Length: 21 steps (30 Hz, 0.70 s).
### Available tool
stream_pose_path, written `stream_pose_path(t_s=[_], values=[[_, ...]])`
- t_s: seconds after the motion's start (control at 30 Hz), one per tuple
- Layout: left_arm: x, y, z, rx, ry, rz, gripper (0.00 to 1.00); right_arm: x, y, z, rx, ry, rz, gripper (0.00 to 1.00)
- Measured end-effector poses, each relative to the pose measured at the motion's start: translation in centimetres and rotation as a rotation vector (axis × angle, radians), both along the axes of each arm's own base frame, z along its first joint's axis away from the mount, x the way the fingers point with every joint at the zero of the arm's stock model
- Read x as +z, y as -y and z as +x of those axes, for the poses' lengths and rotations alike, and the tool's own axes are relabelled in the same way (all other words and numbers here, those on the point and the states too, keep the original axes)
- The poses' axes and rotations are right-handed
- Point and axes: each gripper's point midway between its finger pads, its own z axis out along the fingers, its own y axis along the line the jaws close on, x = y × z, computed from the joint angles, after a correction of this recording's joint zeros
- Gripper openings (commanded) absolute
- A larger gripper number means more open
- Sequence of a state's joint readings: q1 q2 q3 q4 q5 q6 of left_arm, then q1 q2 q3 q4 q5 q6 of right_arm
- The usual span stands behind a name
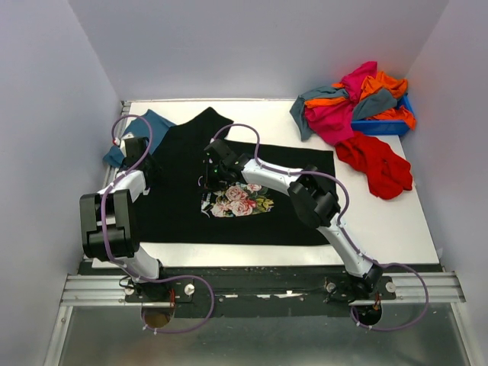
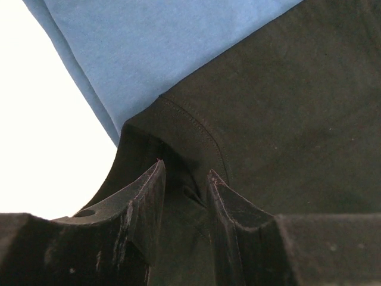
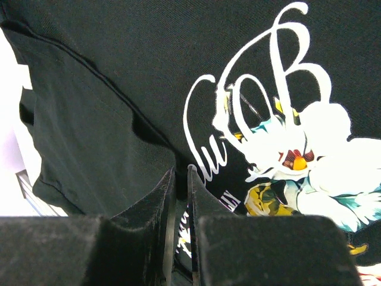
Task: Fold and stack the t-shirts
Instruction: Fold the flattened tshirt in 1/3 of the way
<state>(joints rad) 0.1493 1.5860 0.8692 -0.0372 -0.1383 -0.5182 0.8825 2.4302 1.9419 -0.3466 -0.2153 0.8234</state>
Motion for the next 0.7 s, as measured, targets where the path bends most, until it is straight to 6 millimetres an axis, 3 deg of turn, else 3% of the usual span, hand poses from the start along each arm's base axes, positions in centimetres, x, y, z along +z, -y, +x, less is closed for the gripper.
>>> stream_pose_path(t_s=[0.3,0.7], values=[[-0.46,0.1,-0.16,-0.005,-0.02,-0.005,0.4,0.0,0.0,0.0,0.001,0.001,0.0,0.18],[-0.5,0.36,-0.15,-0.017,-0.02,-0.014,0.45,-0.01,0.01,0.01,0.001,0.001,-0.001,0.17]])
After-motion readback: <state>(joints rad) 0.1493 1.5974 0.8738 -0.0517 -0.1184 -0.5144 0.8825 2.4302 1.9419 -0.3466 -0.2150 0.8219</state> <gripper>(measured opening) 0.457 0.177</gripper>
